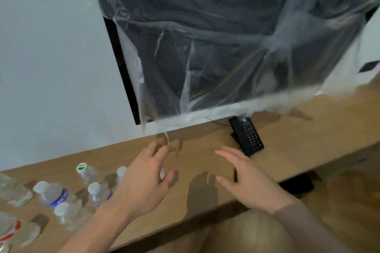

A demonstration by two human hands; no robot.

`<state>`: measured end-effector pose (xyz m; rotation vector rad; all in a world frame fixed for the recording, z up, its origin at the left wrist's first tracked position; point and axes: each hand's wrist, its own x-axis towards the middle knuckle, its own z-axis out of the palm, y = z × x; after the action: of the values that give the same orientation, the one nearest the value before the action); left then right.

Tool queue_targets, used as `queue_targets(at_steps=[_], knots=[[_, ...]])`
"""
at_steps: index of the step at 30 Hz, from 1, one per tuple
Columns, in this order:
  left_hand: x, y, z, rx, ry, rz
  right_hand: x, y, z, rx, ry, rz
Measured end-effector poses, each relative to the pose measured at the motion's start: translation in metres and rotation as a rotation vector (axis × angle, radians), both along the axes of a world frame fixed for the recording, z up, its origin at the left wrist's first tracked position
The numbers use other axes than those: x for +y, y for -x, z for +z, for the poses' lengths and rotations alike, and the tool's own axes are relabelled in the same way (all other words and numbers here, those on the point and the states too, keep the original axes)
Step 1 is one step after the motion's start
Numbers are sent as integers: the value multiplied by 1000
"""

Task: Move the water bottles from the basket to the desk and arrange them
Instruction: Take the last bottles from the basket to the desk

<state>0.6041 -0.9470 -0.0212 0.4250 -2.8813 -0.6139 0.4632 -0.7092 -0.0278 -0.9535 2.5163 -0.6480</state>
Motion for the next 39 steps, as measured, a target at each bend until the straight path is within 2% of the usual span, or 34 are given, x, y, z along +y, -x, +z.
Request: queue_targets(at_steps=[9,20,26,31,39], knots=[[175,102,33,45,134,-383,213,3,39,131,-8,-346],[415,173,66,138,182,-786,448,-39,67,220,-17,-734],[529,194,80,104,243,-914,533,-61,69,236,-21,-937],[597,228,77,60,216,-1024,587,-55,70,199,-72,-1059],[666,332,64,39,189,-1060,648,43,63,166,-67,-1109]])
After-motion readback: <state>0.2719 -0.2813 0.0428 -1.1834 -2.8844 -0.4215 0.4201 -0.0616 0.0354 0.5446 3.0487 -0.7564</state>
